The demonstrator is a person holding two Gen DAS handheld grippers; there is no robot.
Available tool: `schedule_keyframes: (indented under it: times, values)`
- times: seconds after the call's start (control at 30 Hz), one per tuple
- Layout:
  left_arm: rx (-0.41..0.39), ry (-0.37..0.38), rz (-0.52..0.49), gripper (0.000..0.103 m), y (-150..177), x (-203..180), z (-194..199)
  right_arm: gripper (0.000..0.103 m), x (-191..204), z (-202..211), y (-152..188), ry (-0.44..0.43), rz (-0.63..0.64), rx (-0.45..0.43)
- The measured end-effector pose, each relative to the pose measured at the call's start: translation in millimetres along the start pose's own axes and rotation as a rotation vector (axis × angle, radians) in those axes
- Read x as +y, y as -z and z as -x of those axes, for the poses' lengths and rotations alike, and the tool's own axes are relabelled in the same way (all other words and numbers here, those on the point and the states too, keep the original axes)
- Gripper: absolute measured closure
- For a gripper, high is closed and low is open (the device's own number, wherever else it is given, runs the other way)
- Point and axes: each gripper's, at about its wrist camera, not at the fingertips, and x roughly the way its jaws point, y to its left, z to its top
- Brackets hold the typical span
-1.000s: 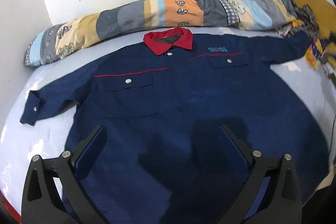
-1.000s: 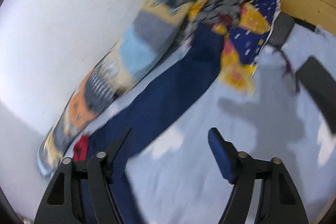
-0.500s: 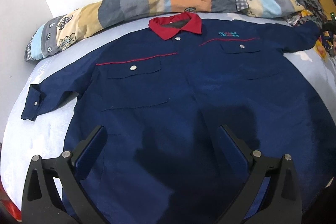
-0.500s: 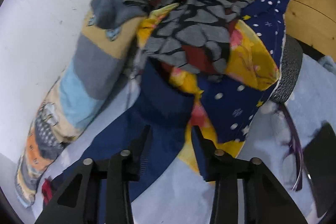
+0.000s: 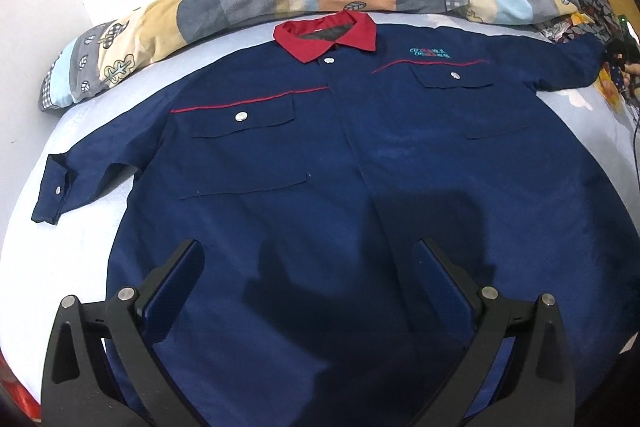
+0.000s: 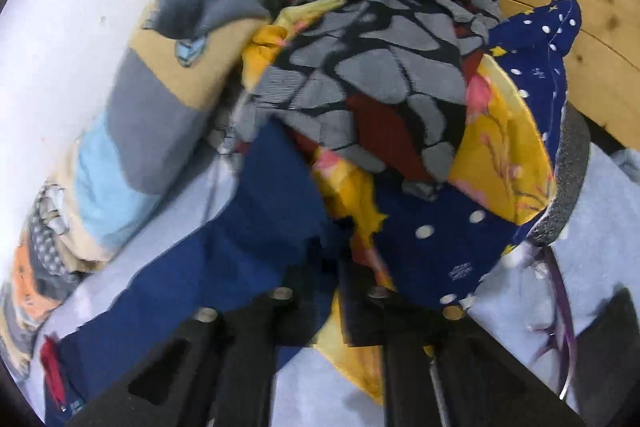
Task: Fold large clothes
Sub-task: 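Close the right tool on the navy sleeve cuff, then lift the sleeve with the right tool, lay it across the jacket front, release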
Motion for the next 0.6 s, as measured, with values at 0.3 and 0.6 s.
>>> schedule_keyframes:
  times: [0.3, 0.6]
  values:
    - [-0.037, 0.025, 0.012, 0.0, -3, -1, 15, 0.098, 29, 72, 8, -0.094, 0.033, -0.114]
    - [-0.085, 0.05, 0.071, 0.0, -8, 14, 36, 0.098, 130, 173, 9, -0.219, 0.142, -0.158]
